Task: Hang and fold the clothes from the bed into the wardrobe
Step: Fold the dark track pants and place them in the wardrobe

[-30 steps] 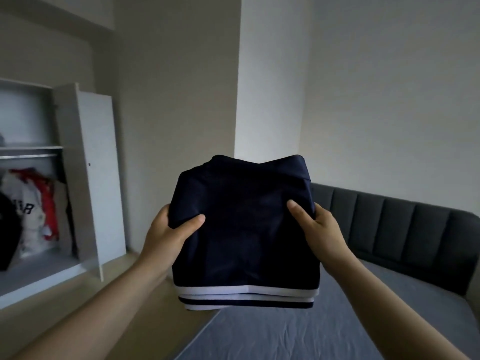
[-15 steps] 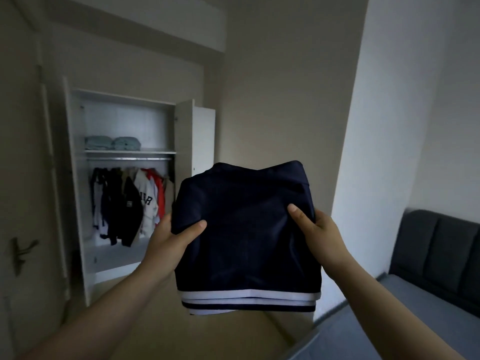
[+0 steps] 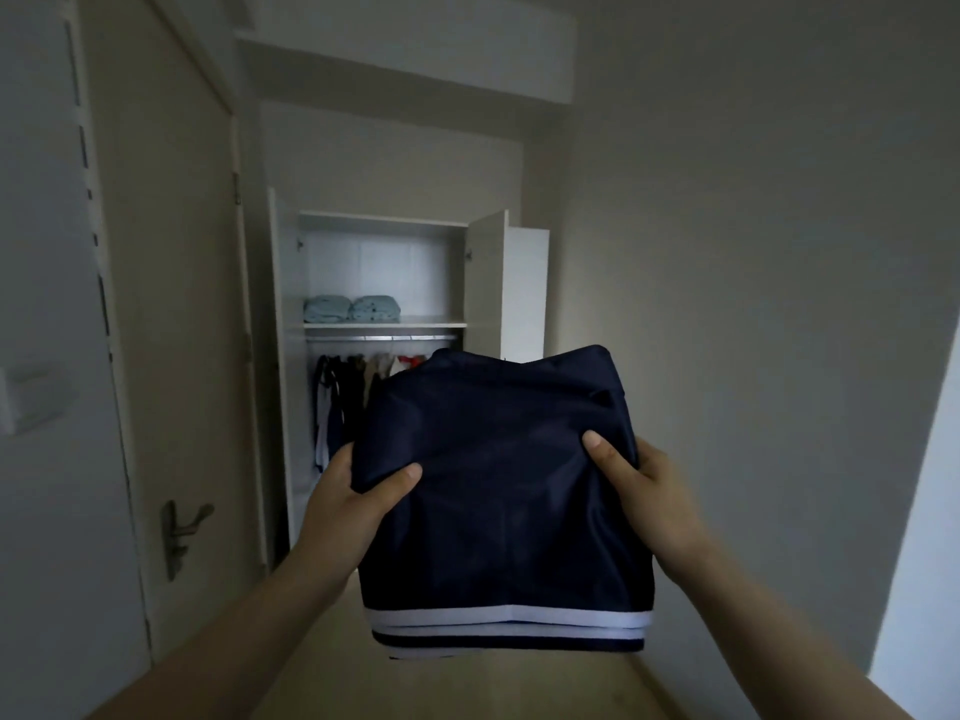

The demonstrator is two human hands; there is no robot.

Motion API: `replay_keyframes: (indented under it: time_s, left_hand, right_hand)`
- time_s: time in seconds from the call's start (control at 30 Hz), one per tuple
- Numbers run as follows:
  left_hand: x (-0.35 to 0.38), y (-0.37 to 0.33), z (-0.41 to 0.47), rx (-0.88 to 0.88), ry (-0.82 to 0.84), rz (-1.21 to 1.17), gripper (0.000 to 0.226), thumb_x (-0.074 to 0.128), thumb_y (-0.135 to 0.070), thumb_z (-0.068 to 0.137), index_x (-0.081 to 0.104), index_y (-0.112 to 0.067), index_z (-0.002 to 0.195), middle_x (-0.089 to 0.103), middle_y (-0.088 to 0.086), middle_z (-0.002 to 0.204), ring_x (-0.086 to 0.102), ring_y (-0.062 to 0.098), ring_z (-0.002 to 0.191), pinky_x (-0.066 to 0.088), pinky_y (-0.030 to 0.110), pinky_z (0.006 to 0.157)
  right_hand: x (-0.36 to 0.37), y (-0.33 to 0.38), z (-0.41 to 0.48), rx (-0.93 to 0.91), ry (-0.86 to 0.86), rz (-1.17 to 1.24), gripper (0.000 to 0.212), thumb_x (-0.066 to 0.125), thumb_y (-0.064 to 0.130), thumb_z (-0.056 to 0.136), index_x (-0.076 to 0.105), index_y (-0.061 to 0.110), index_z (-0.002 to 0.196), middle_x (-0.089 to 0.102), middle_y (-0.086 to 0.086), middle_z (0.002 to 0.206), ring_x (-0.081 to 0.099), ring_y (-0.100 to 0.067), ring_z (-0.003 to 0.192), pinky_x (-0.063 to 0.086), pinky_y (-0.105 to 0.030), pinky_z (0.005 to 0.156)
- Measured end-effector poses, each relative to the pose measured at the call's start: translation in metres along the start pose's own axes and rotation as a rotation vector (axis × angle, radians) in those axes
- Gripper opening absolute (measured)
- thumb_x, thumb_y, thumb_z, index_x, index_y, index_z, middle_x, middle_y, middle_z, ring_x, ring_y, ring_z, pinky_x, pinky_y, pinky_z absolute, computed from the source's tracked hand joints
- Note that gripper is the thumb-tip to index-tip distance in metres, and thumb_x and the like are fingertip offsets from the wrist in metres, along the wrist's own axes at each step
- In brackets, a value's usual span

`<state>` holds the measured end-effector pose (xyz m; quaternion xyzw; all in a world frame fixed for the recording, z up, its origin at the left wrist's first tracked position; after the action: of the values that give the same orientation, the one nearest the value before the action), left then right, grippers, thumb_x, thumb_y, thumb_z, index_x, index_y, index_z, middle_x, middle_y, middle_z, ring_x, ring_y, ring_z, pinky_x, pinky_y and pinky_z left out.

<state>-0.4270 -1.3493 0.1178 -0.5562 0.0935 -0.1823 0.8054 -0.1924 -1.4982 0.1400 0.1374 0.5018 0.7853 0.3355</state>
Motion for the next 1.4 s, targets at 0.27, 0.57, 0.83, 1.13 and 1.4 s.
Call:
replay_keyframes:
  time_s: [0.27,0.57,0.83,1.13,1.4]
  left_hand:
    - [-0.067,0.051,0.124,-0.012,-0.029,-0.031,0.045,0.076,-0.027,0.077,0.058,-0.026,0.119,0.068,-0.006,0.111,0.066,0.014,0.099,0.053,0.029,0.078]
    - [-0.105,0.096,0.256,-0.023,0.0,-0.059,0.044,0.073,-0.021,0.081,0.057,-0.022,0.122,0.067,-0.001,0.115,0.064,0.019,0.103,0.052,0.04,0.091]
    - [-0.109,0.15,0.383,0.014,0.006,-0.019,0.044,0.075,-0.027,0.078,0.059,-0.027,0.119,0.069,-0.005,0.111,0.066,0.016,0.1,0.053,0.032,0.08]
    - [-0.107,0.185,0.528,0.073,-0.022,0.016,0.039,0.074,-0.024,0.079,0.061,-0.027,0.116,0.069,-0.004,0.11,0.066,0.016,0.1,0.053,0.034,0.084]
    - [-0.123,0.234,0.64,0.105,-0.011,0.008,0.033,0.074,-0.026,0.08,0.063,-0.031,0.11,0.071,-0.01,0.104,0.068,0.01,0.094,0.053,0.028,0.078]
  right_hand:
    - [0.111,-0.046,0.105,0.025,0.027,0.01,0.022,0.058,0.045,0.091,0.067,0.029,0.103,0.073,0.013,0.096,0.07,-0.003,0.085,0.053,-0.019,0.072]
    - [0.192,-0.081,0.217,0.035,0.016,-0.037,0.019,0.057,0.047,0.09,0.064,0.032,0.1,0.072,0.013,0.096,0.069,-0.005,0.085,0.051,-0.017,0.071]
    - [0.233,-0.143,0.328,-0.003,-0.009,-0.046,0.018,0.057,0.048,0.09,0.065,0.032,0.094,0.072,0.019,0.087,0.068,0.0,0.08,0.051,-0.015,0.068]
    - [0.281,-0.193,0.472,-0.011,0.03,-0.014,0.018,0.056,0.051,0.089,0.063,0.035,0.094,0.07,0.028,0.084,0.067,0.005,0.077,0.049,-0.007,0.058]
    - [0.335,-0.244,0.573,-0.04,0.035,-0.023,0.015,0.054,0.051,0.09,0.061,0.038,0.095,0.068,0.031,0.084,0.066,0.006,0.079,0.048,-0.006,0.056]
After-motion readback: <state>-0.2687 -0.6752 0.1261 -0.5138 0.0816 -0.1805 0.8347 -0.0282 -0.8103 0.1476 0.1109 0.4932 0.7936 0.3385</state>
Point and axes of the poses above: each hand's wrist, its own z-axis towards the middle knuckle, its own x-axis out of the palm, y = z × x, the point moved 2 cm from there along z, towards the middle knuckle
